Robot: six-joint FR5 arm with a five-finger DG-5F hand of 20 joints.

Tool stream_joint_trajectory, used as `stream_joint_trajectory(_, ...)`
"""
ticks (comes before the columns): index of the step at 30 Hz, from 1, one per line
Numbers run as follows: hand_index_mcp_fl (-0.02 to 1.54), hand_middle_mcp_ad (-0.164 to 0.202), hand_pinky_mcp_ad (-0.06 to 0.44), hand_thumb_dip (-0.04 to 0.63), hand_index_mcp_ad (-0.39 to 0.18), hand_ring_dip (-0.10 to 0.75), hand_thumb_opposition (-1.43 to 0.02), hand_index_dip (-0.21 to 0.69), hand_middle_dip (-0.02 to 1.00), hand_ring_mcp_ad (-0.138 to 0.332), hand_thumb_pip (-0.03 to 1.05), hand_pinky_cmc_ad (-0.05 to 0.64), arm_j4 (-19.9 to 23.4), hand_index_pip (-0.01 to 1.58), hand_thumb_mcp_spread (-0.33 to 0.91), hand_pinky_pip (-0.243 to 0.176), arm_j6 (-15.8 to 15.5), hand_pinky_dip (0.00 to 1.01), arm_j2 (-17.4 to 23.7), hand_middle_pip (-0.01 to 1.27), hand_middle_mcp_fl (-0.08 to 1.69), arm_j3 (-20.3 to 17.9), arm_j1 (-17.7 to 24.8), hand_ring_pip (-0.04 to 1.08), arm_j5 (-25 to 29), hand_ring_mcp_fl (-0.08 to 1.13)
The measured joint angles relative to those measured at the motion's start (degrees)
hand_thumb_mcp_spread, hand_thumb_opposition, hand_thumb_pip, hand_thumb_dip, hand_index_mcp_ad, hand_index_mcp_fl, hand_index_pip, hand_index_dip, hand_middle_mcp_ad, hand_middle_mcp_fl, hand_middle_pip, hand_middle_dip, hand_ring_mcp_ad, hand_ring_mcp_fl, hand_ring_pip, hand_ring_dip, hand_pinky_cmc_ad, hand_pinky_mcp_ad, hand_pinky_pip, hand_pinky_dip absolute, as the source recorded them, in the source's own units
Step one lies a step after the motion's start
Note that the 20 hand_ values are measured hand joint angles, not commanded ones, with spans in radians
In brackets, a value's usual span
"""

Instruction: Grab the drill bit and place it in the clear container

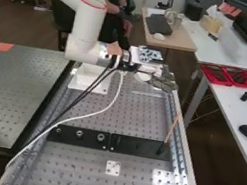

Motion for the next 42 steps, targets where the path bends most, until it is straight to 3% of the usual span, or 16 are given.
stream_joint_trajectory(12, 0.17, 0.049, 0.197, 0.239, -0.12, -0.058, -0.81, 0.047, 0.14, 0.246, 0.58, 0.278, 1.59, 0.19, 0.37, -0.106, 0.96, 0.18, 3.47, 0.13, 0.08, -2.11, -0.21, 0.09, 3.39, 0.02)
stream_joint_trajectory(19, 0.18, 0.051, 0.201, 0.182, -0.087, -0.058, -0.76, 0.047, 0.14, 0.25, 0.46, 0.283, 2.32, 0.15, 0.33, -0.103, 2.81, 0.23, 7.27, 0.13, 0.08, -4.5, -0.44, 0.09, 5.15, 0.02)
stream_joint_trajectory(23, 0.2, 0.051, 0.197, 0.15, -0.087, -0.042, -0.76, 0.051, 0.14, 0.25, 0.41, 0.283, 1.45, 0.15, 0.32, -0.124, -0.34, 0.26, 9.8, 0.13, 0.09, -5.9, -0.15, 0.09, 6.4, 0.02)
stream_joint_trajectory(25, 0.17, 0.051, 0.201, 0.115, -0.087, -0.045, -0.76, 0.058, 0.14, 0.25, 0.34, 0.283, -0.3, 0.13, 0.32, -0.138, -2.09, 0.29, 10.83, 0.13, 0.07, -5.95, -0.05, 0.09, 7.87, 0.02)
stream_joint_trajectory(33, 0.09, 0.075, 0.215, 0.072, -0.04, -0.045, -0.76, 0.206, 0.14, 0.253, 0.21, 0.346, -13.51, 0.1, 0.29, -0.173, -6.47, 0.26, 13.32, 0.13, 0.02, -0.71, -1.17, 0.07, 11.89, 0.02)
stream_joint_trajectory(40, 0.09, 0.077, 0.216, 0.052, -0.007, -0.045, -0.74, 0.25, 0.13, 0.265, 0.2, 0.38, -12.27, 0.1, 0.28, -0.171, -10.02, 0.22, 18.06, 0.13, 0.02, 1.44, -3.92, 0.07, 12.34, 0.01)
stream_joint_trajectory(42, 0.08, 0.087, 0.216, 0.052, -0.005, -0.054, -0.74, 0.246, 0.14, 0.264, 0.19, 0.38, -11.91, 0.1, 0.28, -0.188, -10.54, 0.22, 19.15, 0.13, 0.02, 2.16, -4.49, 0.08, 12.45, 0.01)
